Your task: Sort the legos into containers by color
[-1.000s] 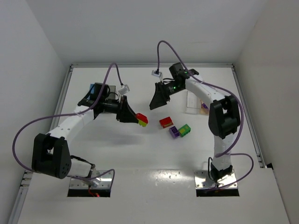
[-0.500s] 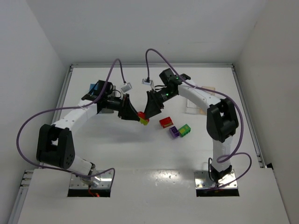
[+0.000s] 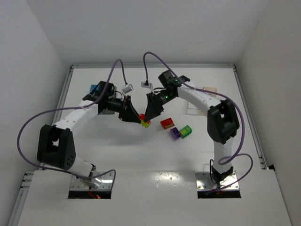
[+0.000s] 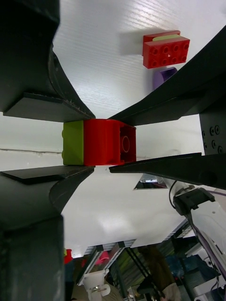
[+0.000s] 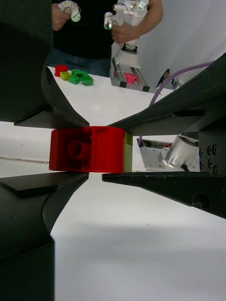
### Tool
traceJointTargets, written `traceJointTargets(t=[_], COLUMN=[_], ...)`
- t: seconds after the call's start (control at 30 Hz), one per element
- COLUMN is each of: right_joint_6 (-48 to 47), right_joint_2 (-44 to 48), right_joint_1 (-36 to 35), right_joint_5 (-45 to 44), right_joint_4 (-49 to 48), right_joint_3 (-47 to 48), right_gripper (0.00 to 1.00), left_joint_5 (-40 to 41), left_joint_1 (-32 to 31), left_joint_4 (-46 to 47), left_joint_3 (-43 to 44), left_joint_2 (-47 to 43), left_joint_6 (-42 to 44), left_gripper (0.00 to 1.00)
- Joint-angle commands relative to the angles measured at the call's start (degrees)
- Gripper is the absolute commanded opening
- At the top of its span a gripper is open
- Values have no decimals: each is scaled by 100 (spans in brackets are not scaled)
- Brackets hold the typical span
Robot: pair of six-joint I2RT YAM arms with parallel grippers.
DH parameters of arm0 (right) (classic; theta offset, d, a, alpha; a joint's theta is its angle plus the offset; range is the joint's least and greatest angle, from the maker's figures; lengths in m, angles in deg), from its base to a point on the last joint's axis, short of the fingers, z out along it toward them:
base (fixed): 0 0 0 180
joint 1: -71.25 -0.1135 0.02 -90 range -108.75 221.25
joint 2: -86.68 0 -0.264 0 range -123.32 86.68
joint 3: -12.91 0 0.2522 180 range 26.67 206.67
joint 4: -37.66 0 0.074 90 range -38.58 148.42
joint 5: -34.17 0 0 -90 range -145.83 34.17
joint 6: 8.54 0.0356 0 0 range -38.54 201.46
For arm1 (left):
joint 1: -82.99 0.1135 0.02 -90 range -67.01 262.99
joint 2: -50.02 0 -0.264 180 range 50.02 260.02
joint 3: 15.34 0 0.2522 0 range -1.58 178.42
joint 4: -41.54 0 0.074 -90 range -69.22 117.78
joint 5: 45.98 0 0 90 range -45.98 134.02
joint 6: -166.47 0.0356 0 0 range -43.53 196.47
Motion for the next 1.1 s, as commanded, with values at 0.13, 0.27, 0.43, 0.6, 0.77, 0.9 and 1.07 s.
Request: traceJointTargets(t=[0.13,0.27,0.43,0.6,0.77,0.9,1.07], right_joint_6=[41,410,675,824,990,1737,1853], right_joint_2=[187,248,301,415,1012,1434,1496], right_joint_1=[182,639,1280,1667,2045,2046,2046], right_joint_5=[310,424,486,364,-688,-1245,-1535], right_joint_4=[-212,-546,-730,-854,-1222,-2189,-2251], right_joint_3=[245,465,747,598,-131,-773,-774], right_gripper=[6,5,5,5,5,5,5], left_joint_5=[-89,113,175,368,2284,4621,6229], left_joint_1=[-75,-127,-233,-172,566,856,1347], left_joint_4=[127,127,127,40,257,977,927], left_joint_3=[-210,-396,-509,-256,88,-123,-54], left_joint_2=[-83,-277,-330,-382,-865,-1481,-1157], left_joint_6=[319,372,372,372,-22,-761,-876], left_gripper=[14,14,14,14,14,14,14])
